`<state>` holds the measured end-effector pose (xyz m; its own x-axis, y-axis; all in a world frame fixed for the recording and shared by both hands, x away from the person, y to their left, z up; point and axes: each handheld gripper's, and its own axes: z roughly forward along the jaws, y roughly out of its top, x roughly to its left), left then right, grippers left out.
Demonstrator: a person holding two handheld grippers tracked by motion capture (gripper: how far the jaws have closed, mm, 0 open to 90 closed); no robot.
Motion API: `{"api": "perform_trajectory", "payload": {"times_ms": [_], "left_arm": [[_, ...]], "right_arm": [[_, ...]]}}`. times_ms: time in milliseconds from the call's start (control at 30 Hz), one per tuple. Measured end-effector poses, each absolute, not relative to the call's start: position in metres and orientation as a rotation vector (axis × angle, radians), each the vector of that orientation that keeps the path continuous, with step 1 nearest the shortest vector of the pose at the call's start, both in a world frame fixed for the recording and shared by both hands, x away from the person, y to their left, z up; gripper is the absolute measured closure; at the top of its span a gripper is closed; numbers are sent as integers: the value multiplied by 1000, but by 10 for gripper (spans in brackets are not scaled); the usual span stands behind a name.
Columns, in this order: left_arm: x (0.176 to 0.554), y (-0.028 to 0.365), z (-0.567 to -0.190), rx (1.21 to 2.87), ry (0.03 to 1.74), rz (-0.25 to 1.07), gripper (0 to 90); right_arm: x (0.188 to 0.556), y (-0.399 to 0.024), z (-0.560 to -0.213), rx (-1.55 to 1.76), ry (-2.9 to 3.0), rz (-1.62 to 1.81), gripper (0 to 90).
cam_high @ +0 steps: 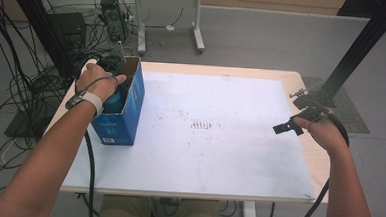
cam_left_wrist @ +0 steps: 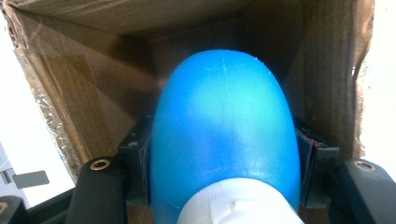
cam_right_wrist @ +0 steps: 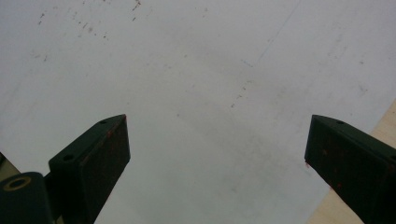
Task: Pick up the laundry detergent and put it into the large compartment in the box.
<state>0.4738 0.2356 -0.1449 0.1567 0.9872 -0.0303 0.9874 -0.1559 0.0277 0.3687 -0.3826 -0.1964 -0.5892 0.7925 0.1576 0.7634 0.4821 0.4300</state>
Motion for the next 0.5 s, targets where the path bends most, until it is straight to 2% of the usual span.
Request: {"api": "perform_trajectory", "payload": {"times_ms": [500], "left_arm": [[473,243,-143,2336,2012,-21,289]], "right_arm": [[369,-380,-194,1389,2651,714,65]]}}
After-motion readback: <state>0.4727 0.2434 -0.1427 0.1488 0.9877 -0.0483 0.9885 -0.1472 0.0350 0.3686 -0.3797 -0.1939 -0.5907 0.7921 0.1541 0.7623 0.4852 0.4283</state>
